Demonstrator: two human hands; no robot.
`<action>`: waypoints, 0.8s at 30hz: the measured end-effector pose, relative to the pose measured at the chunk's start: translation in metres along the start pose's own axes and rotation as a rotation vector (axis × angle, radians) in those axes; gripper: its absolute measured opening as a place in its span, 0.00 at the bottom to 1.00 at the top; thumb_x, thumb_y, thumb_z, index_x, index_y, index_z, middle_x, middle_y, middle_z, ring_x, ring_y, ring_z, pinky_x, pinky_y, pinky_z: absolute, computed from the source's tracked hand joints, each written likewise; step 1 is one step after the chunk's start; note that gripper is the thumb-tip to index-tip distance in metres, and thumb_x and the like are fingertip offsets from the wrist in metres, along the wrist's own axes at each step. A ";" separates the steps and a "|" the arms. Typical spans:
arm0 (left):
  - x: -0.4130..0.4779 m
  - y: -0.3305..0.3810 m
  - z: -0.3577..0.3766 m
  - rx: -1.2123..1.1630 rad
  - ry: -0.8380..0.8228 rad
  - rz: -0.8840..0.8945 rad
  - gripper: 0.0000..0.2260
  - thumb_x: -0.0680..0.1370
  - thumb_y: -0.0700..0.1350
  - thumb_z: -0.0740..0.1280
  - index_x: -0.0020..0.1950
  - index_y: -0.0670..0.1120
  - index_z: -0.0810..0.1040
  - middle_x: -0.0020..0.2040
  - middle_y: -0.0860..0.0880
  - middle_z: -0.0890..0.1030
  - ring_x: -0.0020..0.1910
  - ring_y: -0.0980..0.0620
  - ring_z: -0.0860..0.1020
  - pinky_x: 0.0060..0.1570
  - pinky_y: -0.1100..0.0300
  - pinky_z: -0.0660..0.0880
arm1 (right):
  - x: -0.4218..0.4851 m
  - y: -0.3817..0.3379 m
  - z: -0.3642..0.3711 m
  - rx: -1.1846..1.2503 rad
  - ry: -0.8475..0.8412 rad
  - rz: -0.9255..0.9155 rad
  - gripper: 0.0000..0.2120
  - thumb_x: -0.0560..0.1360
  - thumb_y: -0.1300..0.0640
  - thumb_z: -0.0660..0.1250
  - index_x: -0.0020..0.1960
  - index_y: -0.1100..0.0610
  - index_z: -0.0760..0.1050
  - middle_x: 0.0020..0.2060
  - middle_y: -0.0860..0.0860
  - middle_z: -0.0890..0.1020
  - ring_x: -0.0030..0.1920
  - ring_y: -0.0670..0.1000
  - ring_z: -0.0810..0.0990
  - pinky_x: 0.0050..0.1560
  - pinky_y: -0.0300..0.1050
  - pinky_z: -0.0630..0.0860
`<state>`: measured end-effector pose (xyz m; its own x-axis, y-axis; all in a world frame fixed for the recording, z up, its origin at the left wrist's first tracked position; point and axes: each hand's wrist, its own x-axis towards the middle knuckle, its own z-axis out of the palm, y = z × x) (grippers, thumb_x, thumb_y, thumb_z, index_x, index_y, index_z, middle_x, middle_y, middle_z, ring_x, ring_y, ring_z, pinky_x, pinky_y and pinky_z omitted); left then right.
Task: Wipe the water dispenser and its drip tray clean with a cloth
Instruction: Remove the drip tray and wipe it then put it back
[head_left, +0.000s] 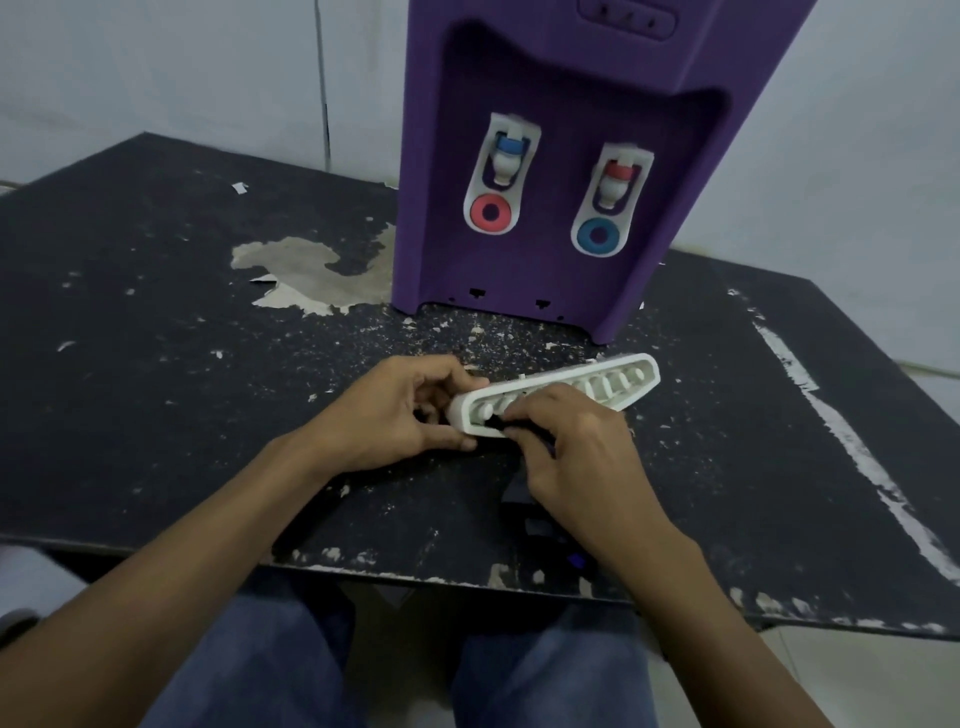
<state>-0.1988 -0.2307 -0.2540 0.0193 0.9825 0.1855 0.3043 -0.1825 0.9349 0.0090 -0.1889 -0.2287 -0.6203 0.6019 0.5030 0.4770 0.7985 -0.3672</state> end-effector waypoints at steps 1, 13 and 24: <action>0.000 0.001 0.001 -0.001 -0.004 -0.001 0.16 0.67 0.35 0.81 0.51 0.45 0.82 0.58 0.56 0.84 0.45 0.55 0.81 0.42 0.65 0.76 | 0.000 -0.002 0.003 -0.005 -0.008 0.009 0.08 0.73 0.65 0.72 0.51 0.57 0.84 0.44 0.50 0.81 0.43 0.49 0.79 0.45 0.45 0.78; 0.000 0.005 0.001 0.010 -0.010 0.023 0.14 0.69 0.35 0.79 0.51 0.42 0.81 0.49 0.60 0.85 0.43 0.54 0.82 0.42 0.57 0.77 | 0.001 -0.015 0.011 0.264 0.204 0.012 0.13 0.71 0.75 0.70 0.49 0.60 0.83 0.46 0.50 0.83 0.49 0.42 0.80 0.52 0.30 0.73; 0.000 0.005 0.001 0.004 -0.004 0.000 0.15 0.68 0.36 0.80 0.50 0.47 0.81 0.45 0.51 0.85 0.41 0.54 0.79 0.40 0.53 0.76 | 0.003 -0.013 0.004 0.086 0.019 0.088 0.09 0.76 0.59 0.71 0.56 0.54 0.81 0.47 0.48 0.82 0.45 0.46 0.80 0.47 0.40 0.75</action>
<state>-0.1960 -0.2315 -0.2496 0.0231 0.9825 0.1846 0.3084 -0.1826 0.9336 -0.0010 -0.1973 -0.2255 -0.5662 0.6698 0.4804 0.4732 0.7414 -0.4759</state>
